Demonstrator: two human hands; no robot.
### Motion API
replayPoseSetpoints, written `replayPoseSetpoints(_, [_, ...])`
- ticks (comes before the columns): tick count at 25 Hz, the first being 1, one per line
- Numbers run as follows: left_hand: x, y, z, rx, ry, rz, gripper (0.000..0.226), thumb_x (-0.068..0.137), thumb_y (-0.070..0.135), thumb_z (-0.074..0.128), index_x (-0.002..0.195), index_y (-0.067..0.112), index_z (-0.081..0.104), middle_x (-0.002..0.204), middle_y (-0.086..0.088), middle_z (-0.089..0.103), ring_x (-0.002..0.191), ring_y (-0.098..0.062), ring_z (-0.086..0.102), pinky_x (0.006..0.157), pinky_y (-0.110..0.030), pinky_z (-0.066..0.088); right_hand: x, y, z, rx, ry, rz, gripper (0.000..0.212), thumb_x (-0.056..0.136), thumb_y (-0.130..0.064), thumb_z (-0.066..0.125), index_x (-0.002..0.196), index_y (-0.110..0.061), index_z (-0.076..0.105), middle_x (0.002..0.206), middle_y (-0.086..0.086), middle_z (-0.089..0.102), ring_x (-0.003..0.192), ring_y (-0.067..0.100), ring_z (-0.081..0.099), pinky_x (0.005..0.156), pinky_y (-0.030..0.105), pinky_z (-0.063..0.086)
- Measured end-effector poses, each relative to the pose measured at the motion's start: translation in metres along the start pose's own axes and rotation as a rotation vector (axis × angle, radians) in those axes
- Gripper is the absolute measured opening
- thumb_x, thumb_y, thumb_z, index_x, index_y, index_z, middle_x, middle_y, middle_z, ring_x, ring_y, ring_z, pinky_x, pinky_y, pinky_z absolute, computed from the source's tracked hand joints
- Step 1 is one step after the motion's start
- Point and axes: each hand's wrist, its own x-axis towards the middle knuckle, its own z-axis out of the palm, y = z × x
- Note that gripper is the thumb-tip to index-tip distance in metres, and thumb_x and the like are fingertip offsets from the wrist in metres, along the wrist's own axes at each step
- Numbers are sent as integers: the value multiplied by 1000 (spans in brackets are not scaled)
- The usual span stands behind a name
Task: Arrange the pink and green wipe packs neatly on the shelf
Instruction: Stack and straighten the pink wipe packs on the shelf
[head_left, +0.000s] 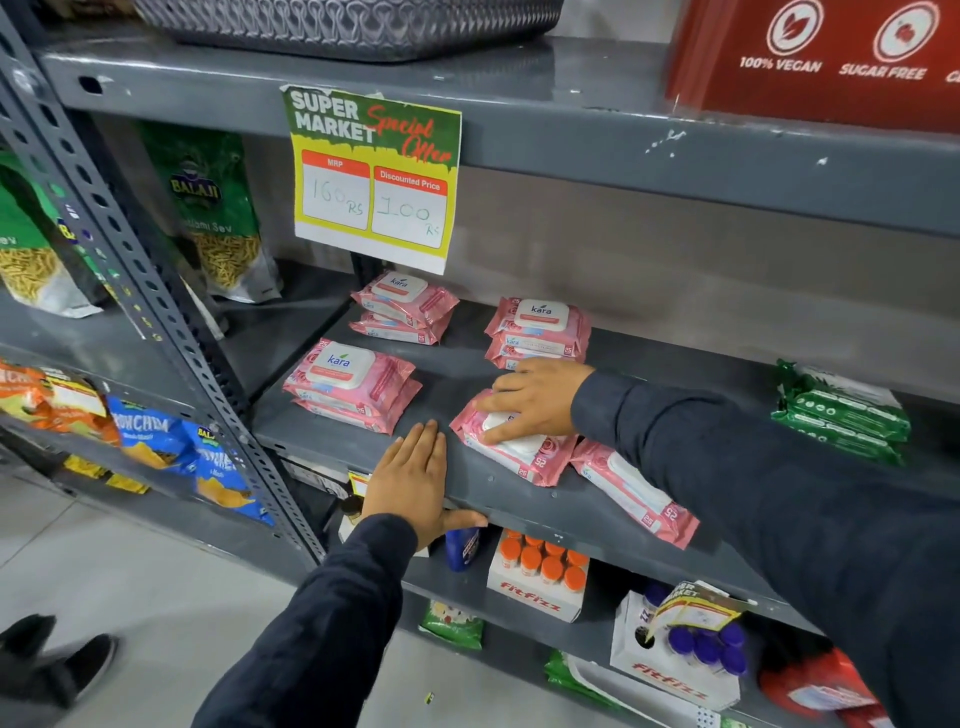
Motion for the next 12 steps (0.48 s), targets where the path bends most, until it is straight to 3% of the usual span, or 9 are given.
replayPoseSetpoints(3, [0, -1, 1, 2, -6, 0, 135, 53, 99, 9, 149, 5, 1, 160, -12, 1, 147, -25, 0, 119, -39, 2, 6, 9, -4, 153, -75, 105, 75, 81, -24, 69, 142, -37, 27, 158, 1, 14, 136, 30, 28, 98, 49, 41])
replayPoseSetpoints(5, [0, -1, 1, 1, -3, 0, 136, 53, 99, 9, 149, 4, 3, 160, -12, 1, 147, -25, 1, 119, -39, 3, 7, 15, -4, 306, -192, 218, 86, 67, -43, 79, 140, -37, 33, 159, -2, 13, 139, 30, 23, 103, 51, 38])
replayPoseSetpoints(6, [0, -1, 1, -1, 1, -1, 136, 53, 99, 10, 149, 4, 4, 160, -12, 2, 147, -25, 1, 119, -39, 3, 7, 17, -3, 402, -231, 278, 88, 60, -56, 79, 136, -37, 39, 155, -2, 23, 137, 30, 28, 102, 51, 40])
replayPoseSetpoints(8, [-1, -1, 1, -11, 2, 0, 135, 53, 99, 11, 149, 4, 5, 160, -13, 3, 147, -25, 2, 118, -38, 2, 7, 11, 5, 602, -220, 389, 78, 49, -76, 69, 114, -35, 53, 125, -2, 55, 109, 26, 54, 85, 43, 51])
replayPoseSetpoints(10, [-1, -1, 1, -17, -1, 1, 133, 55, 98, 14, 149, 5, 4, 160, -13, 2, 147, -25, 1, 118, -38, -1, 10, 1, 14, 702, -153, 504, 75, 46, -85, 59, 97, -31, 50, 101, -4, 59, 77, 17, 54, 66, 34, 50])
replayPoseSetpoints(12, [0, -1, 0, -15, -2, 1, 132, 56, 97, 16, 149, 5, 5, 160, -13, 3, 147, -25, 1, 117, -38, -1, 14, -9, 19, 729, -115, 594, 85, 46, -89, 52, 102, -26, 49, 101, -2, 55, 74, 18, 47, 63, 34, 44])
